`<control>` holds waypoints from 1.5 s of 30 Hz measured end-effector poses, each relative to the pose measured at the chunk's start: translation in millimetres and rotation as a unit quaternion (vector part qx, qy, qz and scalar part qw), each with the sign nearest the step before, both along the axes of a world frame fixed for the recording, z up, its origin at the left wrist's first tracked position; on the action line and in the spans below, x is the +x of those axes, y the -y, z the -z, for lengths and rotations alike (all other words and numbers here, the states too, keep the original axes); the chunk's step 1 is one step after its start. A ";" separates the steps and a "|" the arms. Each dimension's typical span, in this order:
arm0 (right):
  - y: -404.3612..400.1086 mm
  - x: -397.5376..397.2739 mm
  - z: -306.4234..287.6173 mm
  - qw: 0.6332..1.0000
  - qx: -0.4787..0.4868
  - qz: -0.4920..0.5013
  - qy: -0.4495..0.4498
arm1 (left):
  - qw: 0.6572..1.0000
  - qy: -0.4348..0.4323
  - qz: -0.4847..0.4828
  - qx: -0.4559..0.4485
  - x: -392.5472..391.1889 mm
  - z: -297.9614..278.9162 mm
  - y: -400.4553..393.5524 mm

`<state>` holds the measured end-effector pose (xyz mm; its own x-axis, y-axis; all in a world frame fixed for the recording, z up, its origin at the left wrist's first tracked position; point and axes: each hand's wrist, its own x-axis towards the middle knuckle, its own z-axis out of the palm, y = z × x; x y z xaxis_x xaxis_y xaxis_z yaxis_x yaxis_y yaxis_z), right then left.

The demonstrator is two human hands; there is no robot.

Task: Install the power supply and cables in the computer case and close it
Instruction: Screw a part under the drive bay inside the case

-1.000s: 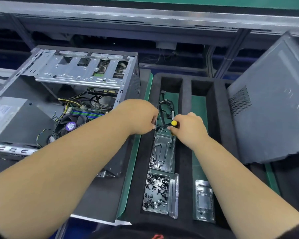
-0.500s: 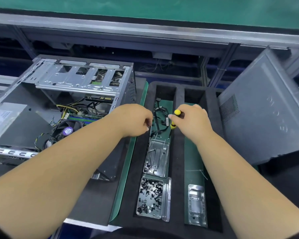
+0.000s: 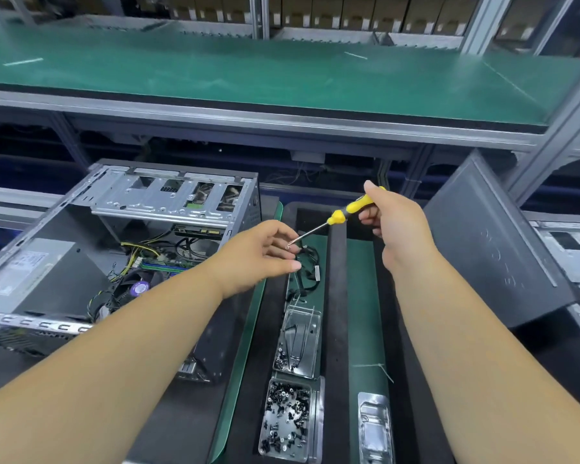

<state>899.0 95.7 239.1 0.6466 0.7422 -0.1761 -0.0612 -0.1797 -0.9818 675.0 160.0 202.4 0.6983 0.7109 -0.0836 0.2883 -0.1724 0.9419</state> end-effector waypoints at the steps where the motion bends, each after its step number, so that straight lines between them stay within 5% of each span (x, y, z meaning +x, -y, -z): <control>1: -0.5 0.0 -3.2 1.000 0.000 0.005 -0.009 | 0.999 0.023 -0.018 -0.016 0.0 0.0 2.1; 8: 4.2 -4.2 -7.1 0.998 0.016 0.017 -0.051 | 0.982 0.154 -0.081 -0.068 -2.3 -2.7 9.4; 28: -7.6 -64.0 -16.3 0.989 0.115 -0.033 0.091 | 0.971 0.176 -0.138 -0.084 -50.1 -5.8 -10.7; 37: -49.3 -117.0 -17.7 0.984 0.141 -0.109 0.028 | 0.952 0.195 -0.188 -0.140 -92.6 -9.8 -46.0; 45: -82.2 -149.2 -27.9 0.971 0.229 -0.057 0.027 | 0.854 0.295 -0.218 -0.369 -106.4 -22.4 -79.4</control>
